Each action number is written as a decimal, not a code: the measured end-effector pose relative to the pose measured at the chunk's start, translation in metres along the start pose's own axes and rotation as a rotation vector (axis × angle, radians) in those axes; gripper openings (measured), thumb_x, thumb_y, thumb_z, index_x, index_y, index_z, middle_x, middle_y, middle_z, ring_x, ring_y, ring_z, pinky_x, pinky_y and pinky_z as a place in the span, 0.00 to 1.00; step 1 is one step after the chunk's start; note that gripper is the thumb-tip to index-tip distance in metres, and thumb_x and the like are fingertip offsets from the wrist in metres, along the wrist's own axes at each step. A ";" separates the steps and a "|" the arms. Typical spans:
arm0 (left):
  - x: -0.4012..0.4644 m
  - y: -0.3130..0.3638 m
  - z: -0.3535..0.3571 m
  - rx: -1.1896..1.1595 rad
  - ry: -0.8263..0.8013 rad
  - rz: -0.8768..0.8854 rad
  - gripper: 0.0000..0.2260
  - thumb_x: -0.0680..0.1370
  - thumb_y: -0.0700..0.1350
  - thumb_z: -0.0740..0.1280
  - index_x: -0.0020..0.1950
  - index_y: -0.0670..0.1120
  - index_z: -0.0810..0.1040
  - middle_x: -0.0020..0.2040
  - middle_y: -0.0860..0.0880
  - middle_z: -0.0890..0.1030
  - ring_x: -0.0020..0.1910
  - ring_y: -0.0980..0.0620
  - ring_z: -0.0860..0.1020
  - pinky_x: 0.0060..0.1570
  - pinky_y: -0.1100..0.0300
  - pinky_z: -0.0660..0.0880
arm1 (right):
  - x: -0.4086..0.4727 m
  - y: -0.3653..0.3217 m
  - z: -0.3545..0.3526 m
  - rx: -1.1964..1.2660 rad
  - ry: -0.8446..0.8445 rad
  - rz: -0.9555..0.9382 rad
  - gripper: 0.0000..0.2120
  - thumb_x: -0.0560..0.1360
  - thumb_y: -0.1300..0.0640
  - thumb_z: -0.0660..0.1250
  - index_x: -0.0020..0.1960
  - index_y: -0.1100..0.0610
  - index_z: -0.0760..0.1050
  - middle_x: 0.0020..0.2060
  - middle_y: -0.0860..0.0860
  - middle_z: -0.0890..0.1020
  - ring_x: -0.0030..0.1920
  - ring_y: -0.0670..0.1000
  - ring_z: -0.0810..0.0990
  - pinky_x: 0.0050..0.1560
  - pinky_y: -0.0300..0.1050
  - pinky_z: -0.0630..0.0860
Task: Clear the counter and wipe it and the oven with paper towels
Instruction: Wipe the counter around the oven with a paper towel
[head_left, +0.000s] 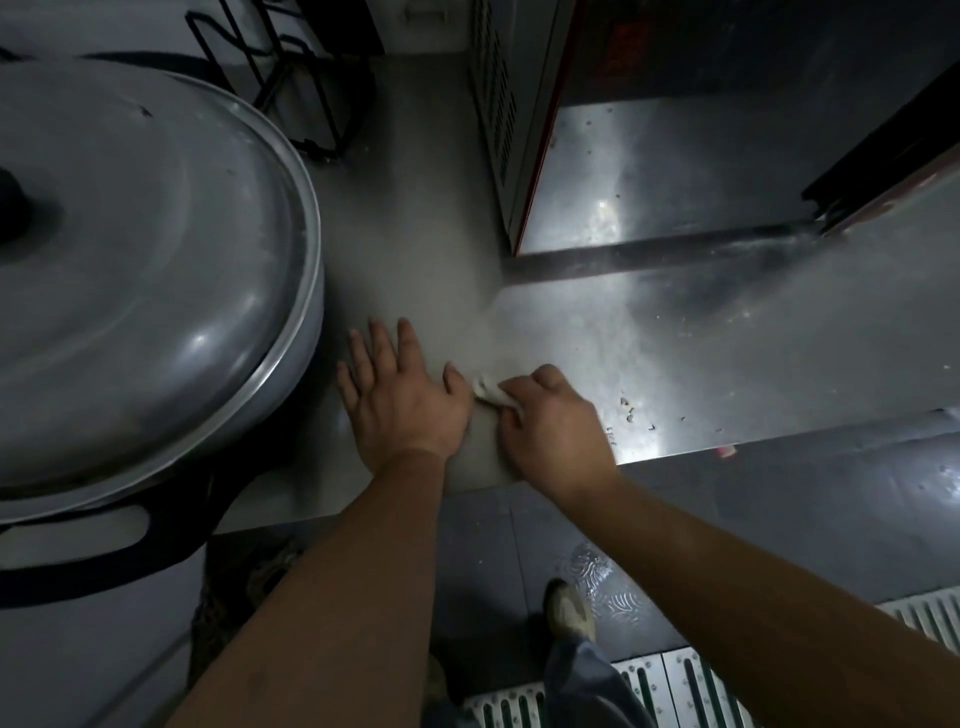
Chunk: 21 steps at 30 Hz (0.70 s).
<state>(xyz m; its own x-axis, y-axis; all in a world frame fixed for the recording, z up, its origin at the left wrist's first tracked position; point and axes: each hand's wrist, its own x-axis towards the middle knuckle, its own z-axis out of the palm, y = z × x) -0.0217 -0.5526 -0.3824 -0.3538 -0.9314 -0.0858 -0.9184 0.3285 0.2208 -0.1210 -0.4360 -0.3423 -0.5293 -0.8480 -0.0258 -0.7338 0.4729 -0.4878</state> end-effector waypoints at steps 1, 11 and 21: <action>0.000 0.000 0.000 0.008 -0.001 0.004 0.36 0.75 0.63 0.52 0.81 0.49 0.58 0.82 0.45 0.54 0.81 0.44 0.47 0.78 0.44 0.45 | -0.002 0.011 -0.006 -0.036 -0.002 0.021 0.10 0.72 0.56 0.66 0.52 0.56 0.81 0.45 0.56 0.76 0.35 0.64 0.79 0.35 0.52 0.77; 0.002 -0.001 -0.008 0.037 -0.100 0.071 0.51 0.68 0.81 0.48 0.82 0.52 0.47 0.83 0.45 0.45 0.80 0.43 0.40 0.76 0.43 0.37 | 0.043 0.086 -0.059 -0.106 0.166 0.248 0.12 0.75 0.59 0.65 0.56 0.58 0.82 0.49 0.58 0.78 0.43 0.62 0.79 0.45 0.48 0.74; -0.001 -0.005 0.003 -0.130 0.129 0.087 0.25 0.79 0.52 0.50 0.74 0.49 0.72 0.77 0.46 0.67 0.79 0.44 0.59 0.77 0.47 0.53 | 0.041 0.032 -0.012 0.125 0.178 0.128 0.12 0.77 0.56 0.65 0.59 0.51 0.81 0.50 0.50 0.77 0.43 0.54 0.79 0.44 0.39 0.70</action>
<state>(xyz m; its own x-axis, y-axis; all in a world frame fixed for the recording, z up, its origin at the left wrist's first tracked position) -0.0175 -0.5525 -0.3862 -0.3972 -0.9156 0.0628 -0.8518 0.3932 0.3461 -0.1710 -0.4528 -0.3484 -0.6892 -0.7225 0.0539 -0.6035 0.5314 -0.5944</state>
